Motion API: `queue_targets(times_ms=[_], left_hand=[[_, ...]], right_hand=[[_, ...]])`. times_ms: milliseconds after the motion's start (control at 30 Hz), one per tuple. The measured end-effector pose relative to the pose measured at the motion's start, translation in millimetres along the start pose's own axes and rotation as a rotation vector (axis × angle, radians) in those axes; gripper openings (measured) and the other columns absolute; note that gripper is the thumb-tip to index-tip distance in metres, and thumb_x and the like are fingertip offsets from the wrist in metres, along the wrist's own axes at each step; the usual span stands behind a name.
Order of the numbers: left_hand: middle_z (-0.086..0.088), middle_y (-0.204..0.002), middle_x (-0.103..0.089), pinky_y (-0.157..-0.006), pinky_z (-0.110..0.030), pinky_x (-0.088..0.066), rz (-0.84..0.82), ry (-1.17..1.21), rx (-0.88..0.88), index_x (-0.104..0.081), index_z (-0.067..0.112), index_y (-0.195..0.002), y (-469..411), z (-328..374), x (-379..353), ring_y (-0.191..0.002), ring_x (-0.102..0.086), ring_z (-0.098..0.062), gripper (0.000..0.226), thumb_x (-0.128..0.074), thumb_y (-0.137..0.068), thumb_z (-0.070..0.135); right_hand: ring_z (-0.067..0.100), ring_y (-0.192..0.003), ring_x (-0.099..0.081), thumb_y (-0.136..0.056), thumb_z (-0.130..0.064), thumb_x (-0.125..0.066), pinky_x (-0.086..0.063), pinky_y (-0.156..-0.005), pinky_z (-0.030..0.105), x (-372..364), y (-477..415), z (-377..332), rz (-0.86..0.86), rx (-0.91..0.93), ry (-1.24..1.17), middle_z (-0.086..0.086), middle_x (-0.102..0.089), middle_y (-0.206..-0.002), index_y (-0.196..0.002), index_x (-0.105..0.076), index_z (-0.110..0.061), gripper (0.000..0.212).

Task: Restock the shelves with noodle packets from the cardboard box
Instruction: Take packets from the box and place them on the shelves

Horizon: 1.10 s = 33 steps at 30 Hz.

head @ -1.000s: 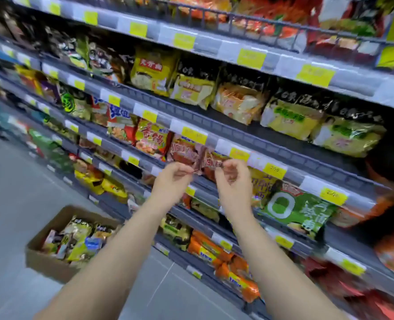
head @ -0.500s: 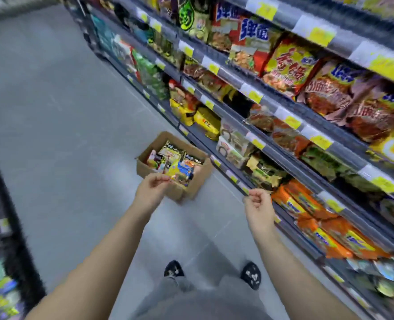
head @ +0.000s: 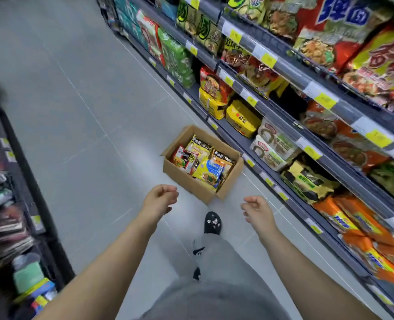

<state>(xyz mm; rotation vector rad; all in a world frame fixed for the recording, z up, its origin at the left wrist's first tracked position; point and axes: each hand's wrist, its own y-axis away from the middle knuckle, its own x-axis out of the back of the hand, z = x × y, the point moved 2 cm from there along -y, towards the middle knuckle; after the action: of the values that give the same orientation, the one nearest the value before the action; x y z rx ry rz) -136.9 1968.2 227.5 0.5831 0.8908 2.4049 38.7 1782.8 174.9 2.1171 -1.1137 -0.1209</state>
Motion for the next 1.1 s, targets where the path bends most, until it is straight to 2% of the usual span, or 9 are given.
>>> queue_targets(times_ms=[167,300,500,600,733,833,900,1033,1100], left_hand=[[0.0,-0.084,-0.062,-0.07,-0.024,-0.044,0.001,-0.019,0.034,-0.059,0.021,-0.088,-61,45,19,-0.079,-0.058,-0.013,0.007,-0.057,-0.09,0.014],[0.0,-0.092,-0.064,-0.077,-0.026,-0.048,-0.017,-0.025,0.047,-0.06,0.018,-0.099,-119,78,28,-0.082,-0.059,-0.012,0.01,-0.054,-0.091,0.017],[-0.004,-0.077,-0.059,-0.076,-0.032,-0.046,-0.13,-0.107,0.116,-0.061,0.021,-0.079,-205,115,30,-0.076,-0.056,-0.018,0.019,-0.055,-0.087,0.005],[-0.001,-0.078,-0.06,-0.075,-0.028,-0.044,-0.221,-0.22,0.155,-0.058,0.022,-0.075,-265,129,34,-0.077,-0.057,-0.016,0.022,-0.055,-0.089,0.005],[-0.004,-0.093,-0.063,-0.071,-0.025,-0.044,-0.323,-0.399,0.145,-0.056,0.018,-0.085,-358,131,33,-0.074,-0.057,-0.011,0.012,-0.057,-0.089,0.007],[-0.002,-0.09,-0.058,-0.062,-0.013,-0.043,-0.455,-0.613,0.05,-0.054,0.021,-0.085,-430,109,14,-0.072,-0.053,-0.008,0.021,-0.054,-0.091,0.001],[-0.002,-0.094,-0.059,-0.068,-0.018,-0.047,-0.448,-0.774,-0.001,-0.056,0.017,-0.098,-483,79,-3,-0.082,-0.058,-0.015,0.015,-0.059,-0.089,0.006],[0.006,-0.113,-0.056,-0.087,-0.029,-0.047,-0.489,-1.256,-0.23,-0.052,0.025,-0.127,-574,15,-41,-0.108,-0.057,-0.023,0.043,-0.061,-0.085,0.02],[-0.002,-0.137,-0.047,-0.098,-0.035,-0.043,-0.479,-1.433,-0.387,-0.038,0.027,-0.141,-613,-19,-61,-0.123,-0.047,-0.025,0.061,-0.062,-0.085,0.023]], right_hand=[[0.015,-0.07,-0.053,-0.09,-0.009,-0.055,-0.042,-0.06,0.026,-32,-57,-49,-0.012,-0.032,0.022,0.001,-0.055,-0.085,-0.101,-0.054,-0.012,0.012],[0.014,-0.079,-0.054,-0.089,-0.01,-0.057,-0.043,-0.067,0.023,-59,-99,-86,-0.026,-0.051,0.034,-0.001,-0.057,-0.088,-0.083,-0.053,-0.024,0.016],[0.012,-0.072,-0.051,-0.087,-0.007,-0.06,-0.043,-0.07,0.023,-103,-151,-105,0.086,-0.187,-0.043,0.002,-0.056,-0.088,-0.076,-0.049,-0.026,0.025],[0.011,-0.067,-0.052,-0.085,-0.007,-0.063,-0.045,-0.069,0.026,-128,-176,-97,0.26,-0.282,-0.175,0.003,-0.058,-0.085,-0.077,-0.051,-0.025,0.023],[0.018,-0.07,-0.055,-0.082,-0.011,-0.066,-0.046,-0.076,0.035,-168,-221,-65,0.419,-0.359,-0.289,0.008,-0.061,-0.091,-0.081,-0.05,-0.027,0.023],[0.03,-0.081,-0.063,-0.081,-0.014,-0.067,-0.053,-0.08,0.043,-202,-263,-25,0.462,-0.379,-0.281,0.01,-0.065,-0.097,-0.088,-0.05,-0.029,0.023],[0.034,-0.081,-0.064,-0.078,-0.015,-0.068,-0.055,-0.077,0.051,-221,-300,9,0.452,-0.386,-0.28,0.013,-0.066,-0.097,-0.096,-0.052,-0.024,0.025],[0.021,-0.076,-0.061,-0.069,-0.031,-0.065,-0.048,-0.053,0.024,-250,-369,62,0.414,-0.375,-0.135,0.009,-0.068,-0.096,-0.108,-0.055,-0.017,0.042],[0.016,-0.082,-0.057,-0.081,-0.018,-0.067,-0.043,-0.064,0.025,-260,-403,90,0.42,-0.34,-0.128,0.001,-0.062,-0.094,-0.116,-0.05,-0.017,0.039]])
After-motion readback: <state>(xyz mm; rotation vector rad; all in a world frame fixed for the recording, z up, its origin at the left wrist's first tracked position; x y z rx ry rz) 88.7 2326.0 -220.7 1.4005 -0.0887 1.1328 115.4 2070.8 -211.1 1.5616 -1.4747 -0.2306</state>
